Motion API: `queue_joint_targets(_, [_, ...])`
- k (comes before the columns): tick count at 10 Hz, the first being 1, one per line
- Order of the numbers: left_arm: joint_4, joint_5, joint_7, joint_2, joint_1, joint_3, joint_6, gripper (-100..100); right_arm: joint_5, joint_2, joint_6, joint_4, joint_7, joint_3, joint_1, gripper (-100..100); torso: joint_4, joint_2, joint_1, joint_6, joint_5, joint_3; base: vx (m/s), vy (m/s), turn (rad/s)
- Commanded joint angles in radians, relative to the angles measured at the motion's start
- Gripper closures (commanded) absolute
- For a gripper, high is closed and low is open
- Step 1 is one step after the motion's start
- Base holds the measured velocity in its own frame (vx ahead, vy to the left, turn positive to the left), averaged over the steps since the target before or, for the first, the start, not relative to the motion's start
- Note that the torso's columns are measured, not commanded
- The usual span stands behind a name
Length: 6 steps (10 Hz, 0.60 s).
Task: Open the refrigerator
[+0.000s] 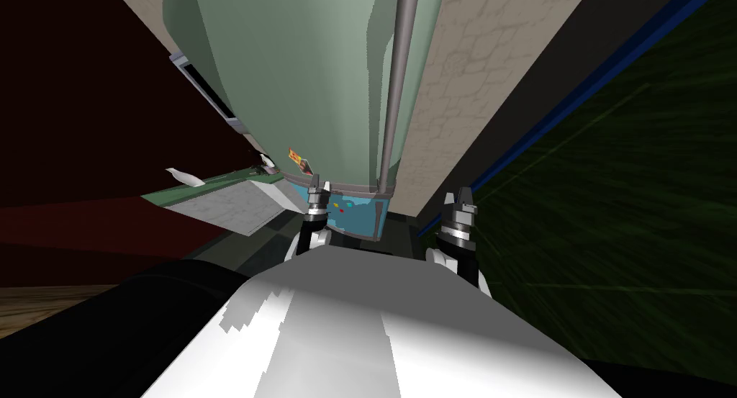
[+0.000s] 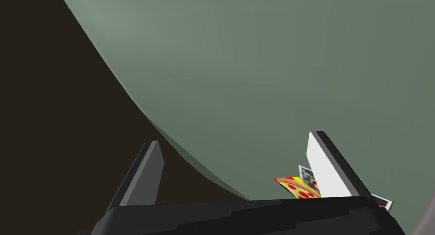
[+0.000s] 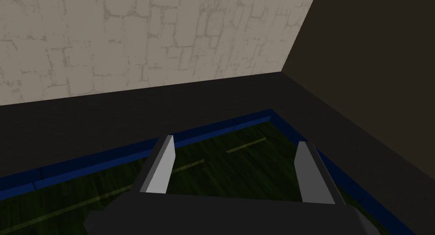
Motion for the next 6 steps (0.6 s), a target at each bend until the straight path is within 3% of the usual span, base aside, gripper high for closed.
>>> queue_joint_targets(1, [0.000, 0.000, 0.000, 0.000, 0.000, 0.000, 0.000, 0, 0.000, 0.000, 0.000, 0.000, 0.000, 0.000, 0.000, 0, 0.041, 0.040, 0.000, 0.000, 0.000, -0.082, 0.000, 0.000, 0.000])
queue_joint_targets(6, [0.000, 0.000, 0.000, 0.000, 0.000, 0.000, 0.000, 0, 0.000, 0.000, 0.000, 0.000, 0.000, 0.000, 0.000, 0, 0.396, 0.396, 0.000, 0.000, 0.000, -0.792, 0.000, 0.000, 0.000])
